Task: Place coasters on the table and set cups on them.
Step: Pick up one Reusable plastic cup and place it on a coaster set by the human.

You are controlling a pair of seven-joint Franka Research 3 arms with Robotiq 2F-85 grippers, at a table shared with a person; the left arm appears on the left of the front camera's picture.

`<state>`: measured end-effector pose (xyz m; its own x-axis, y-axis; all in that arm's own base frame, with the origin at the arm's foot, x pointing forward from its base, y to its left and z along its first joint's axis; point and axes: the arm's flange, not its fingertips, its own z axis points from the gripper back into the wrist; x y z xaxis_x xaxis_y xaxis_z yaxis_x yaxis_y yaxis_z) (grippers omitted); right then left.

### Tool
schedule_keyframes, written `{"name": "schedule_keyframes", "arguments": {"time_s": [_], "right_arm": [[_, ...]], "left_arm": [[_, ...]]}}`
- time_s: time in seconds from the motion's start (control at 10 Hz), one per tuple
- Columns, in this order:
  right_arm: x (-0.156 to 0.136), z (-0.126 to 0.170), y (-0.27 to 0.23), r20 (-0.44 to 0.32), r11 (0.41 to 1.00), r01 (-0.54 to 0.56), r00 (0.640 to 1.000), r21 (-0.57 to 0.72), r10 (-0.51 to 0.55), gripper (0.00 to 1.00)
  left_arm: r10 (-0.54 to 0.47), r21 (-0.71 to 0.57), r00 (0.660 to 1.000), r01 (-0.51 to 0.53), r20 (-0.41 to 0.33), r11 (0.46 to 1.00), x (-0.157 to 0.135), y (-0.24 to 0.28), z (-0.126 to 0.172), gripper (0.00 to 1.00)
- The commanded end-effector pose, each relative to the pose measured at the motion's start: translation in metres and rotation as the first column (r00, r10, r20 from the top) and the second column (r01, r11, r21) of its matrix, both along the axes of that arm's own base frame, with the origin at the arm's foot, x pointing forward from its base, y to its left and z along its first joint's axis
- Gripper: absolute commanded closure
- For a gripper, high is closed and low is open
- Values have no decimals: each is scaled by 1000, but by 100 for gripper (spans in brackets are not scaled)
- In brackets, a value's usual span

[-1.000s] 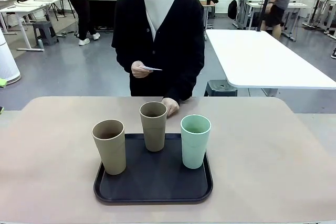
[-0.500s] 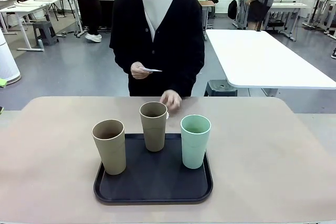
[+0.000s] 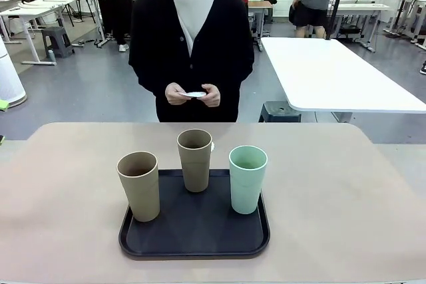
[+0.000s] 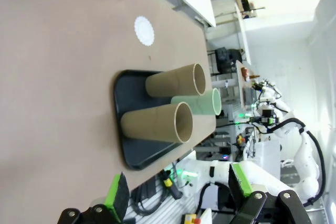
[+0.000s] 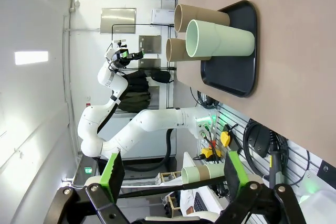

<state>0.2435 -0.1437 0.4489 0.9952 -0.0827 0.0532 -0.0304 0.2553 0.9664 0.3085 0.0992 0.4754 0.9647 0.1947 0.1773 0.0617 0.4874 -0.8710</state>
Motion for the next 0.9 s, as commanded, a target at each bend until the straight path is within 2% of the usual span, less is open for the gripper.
{"name": "schedule_keyframes", "arguments": {"time_s": [0.0, 0.2, 0.3, 0.4, 0.5, 0.6, 0.7, 0.8], "right_arm": [[1, -1, 0, -1, 1000, 1, 1000, 6, -1, 0], [0, 0, 0, 0, 1000, 0, 1000, 0, 0, 0], [31, 15, 17, 75, 990, -78, 993, -114, 87, 0], [62, 27, 37, 154, 956, -57, 983, -286, 105, 0], [85, 38, 60, 205, 905, -82, 962, -418, 182, 0], [101, 45, 82, 258, 840, -112, 923, -531, 286, 0], [104, 44, 105, 279, 738, -207, 834, -642, 477, 0], [101, 45, 127, 316, 647, -281, 694, -708, 647, 0]], "left_arm": [[4, -8, 1000, -4, 2, 1000, -1, 2, -1, 0], [4, -8, 1000, -4, 2, 1000, -1, 2, -1, 0], [4, -8, 1000, -4, 2, 1000, -1, 2, -1, 0], [4, -8, 1000, -4, 2, 1000, -1, 2, -1, 0], [4, -8, 1000, -4, 2, 1000, -1, 2, -1, 0], [4, -8, 1000, -4, 2, 1000, -1, 2, -1, 0], [4, -8, 1000, -4, 2, 1000, -1, 2, -1, 0], [4, -8, 1000, -4, 2, 1000, -1, 2, -1, 0]]}}
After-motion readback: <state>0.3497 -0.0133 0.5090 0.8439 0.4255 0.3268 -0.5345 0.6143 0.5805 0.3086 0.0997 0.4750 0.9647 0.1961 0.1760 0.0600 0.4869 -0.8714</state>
